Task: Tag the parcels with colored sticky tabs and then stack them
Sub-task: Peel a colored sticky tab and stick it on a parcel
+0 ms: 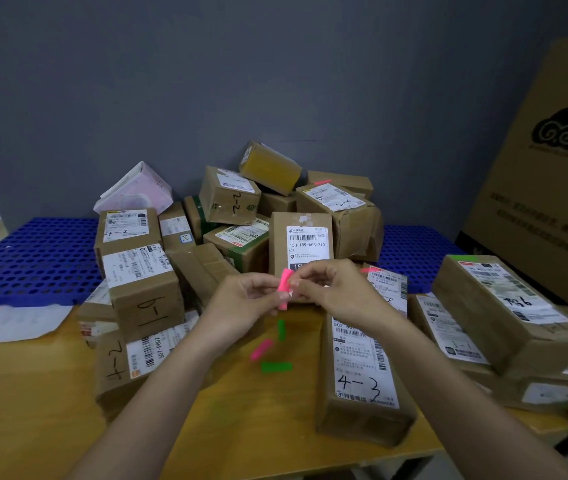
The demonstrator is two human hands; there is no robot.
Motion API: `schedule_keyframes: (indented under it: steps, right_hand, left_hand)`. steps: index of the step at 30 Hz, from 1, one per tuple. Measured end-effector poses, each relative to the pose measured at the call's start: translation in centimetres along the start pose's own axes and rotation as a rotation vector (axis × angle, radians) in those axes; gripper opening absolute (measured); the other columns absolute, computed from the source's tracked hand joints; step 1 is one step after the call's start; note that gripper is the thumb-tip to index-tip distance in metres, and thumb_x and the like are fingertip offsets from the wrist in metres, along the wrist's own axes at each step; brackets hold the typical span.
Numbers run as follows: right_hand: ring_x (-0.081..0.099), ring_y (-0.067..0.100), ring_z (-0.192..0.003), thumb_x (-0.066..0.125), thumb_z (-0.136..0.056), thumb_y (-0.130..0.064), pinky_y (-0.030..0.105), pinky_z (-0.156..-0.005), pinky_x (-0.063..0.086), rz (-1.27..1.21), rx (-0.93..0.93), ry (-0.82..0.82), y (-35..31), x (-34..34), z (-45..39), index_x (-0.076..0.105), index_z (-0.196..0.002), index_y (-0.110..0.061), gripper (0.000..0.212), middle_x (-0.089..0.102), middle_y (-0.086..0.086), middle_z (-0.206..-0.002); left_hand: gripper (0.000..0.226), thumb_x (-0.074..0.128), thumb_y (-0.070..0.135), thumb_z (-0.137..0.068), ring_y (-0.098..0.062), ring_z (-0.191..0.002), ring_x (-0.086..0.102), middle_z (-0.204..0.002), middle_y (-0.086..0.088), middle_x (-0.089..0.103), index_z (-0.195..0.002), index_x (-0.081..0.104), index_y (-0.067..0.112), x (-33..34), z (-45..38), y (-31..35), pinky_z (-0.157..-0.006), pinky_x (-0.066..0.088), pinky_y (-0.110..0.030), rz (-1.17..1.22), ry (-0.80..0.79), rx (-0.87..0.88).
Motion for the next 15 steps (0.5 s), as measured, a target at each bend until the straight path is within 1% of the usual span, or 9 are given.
schedule_keyframes:
  steps: [2,3,4,5,7,9,10,12,15]
  right_hand:
    - [0.062,0.012,-0.068,0.065,-0.09,-0.013,0.028,-0.066,0.051,0.055,-0.019,0.201,0.8,-1.5,-0.1,0.07,-0.082,-0.02,0.012,0.068,0.001,-0.071]
    - [0.061,0.007,-0.063,0.064,-0.091,-0.015,0.026,-0.062,0.051,0.016,0.001,0.302,1.4,-2.6,0.0,0.07,-0.083,-0.022,0.012,0.066,-0.003,-0.066]
    - [0.062,0.005,-0.062,0.063,-0.091,-0.015,0.024,-0.06,0.051,-0.05,0.03,0.377,2.1,-3.5,0.1,0.069,-0.086,-0.022,0.011,0.066,-0.004,-0.065]
    - [0.064,0.005,-0.065,0.063,-0.091,-0.015,0.021,-0.06,0.053,-0.122,0.059,0.421,2.8,-4.2,0.1,0.07,-0.089,-0.02,0.009,0.068,-0.004,-0.068]
    - [0.069,0.008,-0.078,0.064,-0.089,-0.01,0.017,-0.065,0.055,-0.248,0.109,0.442,3.9,-4.9,-0.1,0.07,-0.089,-0.017,0.009,0.072,-0.001,-0.081]
    - [0.07,0.014,-0.087,0.066,-0.087,-0.004,0.021,-0.074,0.057,-0.349,0.139,0.446,4.9,-5.1,-0.6,0.071,-0.084,-0.015,0.013,0.073,0.005,-0.089]
    - [0.071,0.016,-0.089,0.067,-0.086,-0.002,0.023,-0.077,0.058,-0.387,0.151,0.446,5.2,-5.1,-0.9,0.071,-0.084,-0.013,0.012,0.073,0.007,-0.091]
    - [0.071,0.016,-0.087,0.069,-0.085,-0.005,0.024,-0.079,0.058,-0.432,0.173,0.446,5.8,-5.0,-1.5,0.072,-0.09,-0.008,0.006,0.073,0.009,-0.091]
    - [0.071,0.01,-0.077,0.074,-0.082,-0.014,0.02,-0.072,0.057,-0.358,0.161,0.49,5.6,-5.6,-3.1,0.072,-0.09,-0.008,0.011,0.074,0.005,-0.086]
  left_hand:
    - [0.018,0.069,0.007,-0.084,-0.009,-0.07,0.065,-0.078,-0.002,0.072,-0.099,0.066,0.015,-0.1,0.1,-1.5,-0.062,0.053,-0.017,-0.098,0.013,-0.081]
    - [0.021,0.069,0.007,-0.084,-0.008,-0.068,0.065,-0.079,-0.002,0.072,-0.102,0.062,0.016,-0.1,0.1,-2.5,-0.059,0.052,-0.018,-0.157,0.003,-0.128]
    - [0.023,0.069,0.007,-0.084,-0.008,-0.067,0.065,-0.08,-0.002,0.071,-0.102,0.058,0.017,-0.1,0.2,-3.4,-0.057,0.05,-0.019,-0.215,-0.017,-0.168]
    - [0.024,0.069,0.007,-0.084,-0.008,-0.067,0.066,-0.082,-0.001,0.071,-0.101,0.056,0.018,0.1,0.4,-4.1,-0.056,0.05,-0.02,-0.281,-0.046,-0.198]
    - [0.02,0.07,0.009,-0.084,-0.011,-0.074,0.068,-0.085,0.001,0.07,-0.098,0.059,0.017,0.5,0.6,-5.3,-0.062,0.053,-0.023,-0.479,-0.138,-0.229]
    - [0.014,0.071,0.014,-0.083,-0.014,-0.082,0.067,-0.085,0.004,0.068,-0.095,0.065,0.016,1.0,0.6,-6.0,-0.072,0.052,-0.029,-0.7,-0.217,-0.225]
    - [0.012,0.071,0.016,-0.083,-0.015,-0.086,0.065,-0.087,0.004,0.067,-0.094,0.068,0.015,1.2,0.4,-5.9,-0.075,0.052,-0.03,-0.793,-0.226,-0.207]
    - [0.01,0.068,0.017,-0.085,-0.016,-0.092,0.062,-0.093,0.002,0.066,-0.095,0.069,0.016,1.2,-0.6,-5.2,-0.078,0.052,-0.031,-0.911,-0.171,-0.132]
    - [0.009,0.061,0.018,-0.091,-0.011,-0.091,0.059,-0.092,0.007,0.062,-0.096,0.067,0.018,0.7,-2.7,-1.9,-0.078,0.05,-0.029,-0.845,0.026,0.04]
Point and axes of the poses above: each hand's wrist, its own z-axis away from the middle knuckle, its own x-axis out of the palm, y = z × x, the point moved 8 cm from there along -z, towards the middle knuckle
